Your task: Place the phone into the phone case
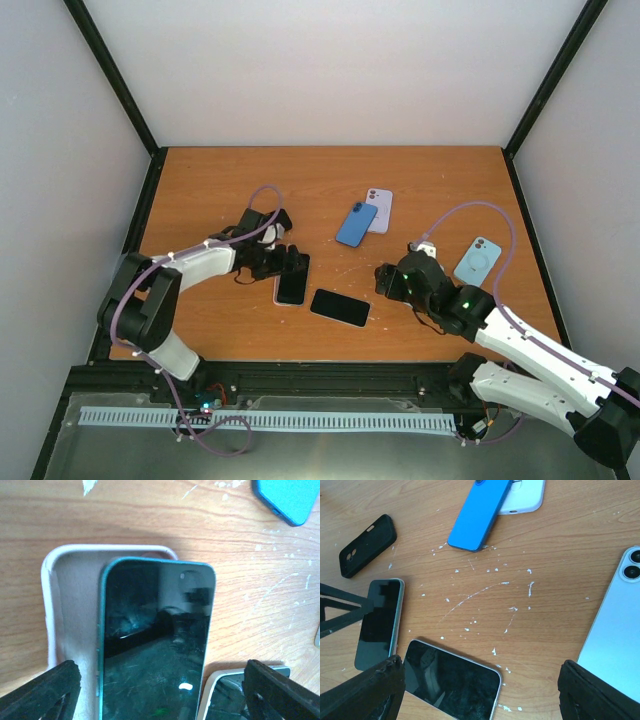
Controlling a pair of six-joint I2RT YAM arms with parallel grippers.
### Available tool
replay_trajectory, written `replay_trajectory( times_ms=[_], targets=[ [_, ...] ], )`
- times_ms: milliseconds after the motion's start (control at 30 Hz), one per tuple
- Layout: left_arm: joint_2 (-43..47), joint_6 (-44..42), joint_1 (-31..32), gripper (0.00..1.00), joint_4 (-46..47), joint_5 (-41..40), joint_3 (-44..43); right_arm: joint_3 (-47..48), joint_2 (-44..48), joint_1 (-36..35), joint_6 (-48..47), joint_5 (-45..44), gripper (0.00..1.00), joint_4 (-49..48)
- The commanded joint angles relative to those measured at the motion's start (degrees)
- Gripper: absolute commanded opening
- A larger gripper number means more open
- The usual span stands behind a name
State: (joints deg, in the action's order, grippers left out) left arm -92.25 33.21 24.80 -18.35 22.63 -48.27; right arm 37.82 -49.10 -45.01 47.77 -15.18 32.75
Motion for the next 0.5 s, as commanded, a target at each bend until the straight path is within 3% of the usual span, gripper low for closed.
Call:
replay_trajectory(
  times_ms=[0, 267, 467],
  targets=[
    [3.7, 1.5, 0.3, 0.9, -0.1, -1.6, -1.3, -0.2, -0.4, 0.3, 0.5, 0.6, 0.82, -1.5],
    [7.2, 2.3, -2.2, 0.85, 0.5, -1.0, 0.5, 0.9, -3.8, 0.2, 0.1, 3.7, 0.78, -4.5],
    [10.4, 0.9, -9.2, 0.73, 4.7, 3.1, 6.2, 1.1, -10.7, 0.2, 0.0, 9.9, 0.6, -12.9]
  ],
)
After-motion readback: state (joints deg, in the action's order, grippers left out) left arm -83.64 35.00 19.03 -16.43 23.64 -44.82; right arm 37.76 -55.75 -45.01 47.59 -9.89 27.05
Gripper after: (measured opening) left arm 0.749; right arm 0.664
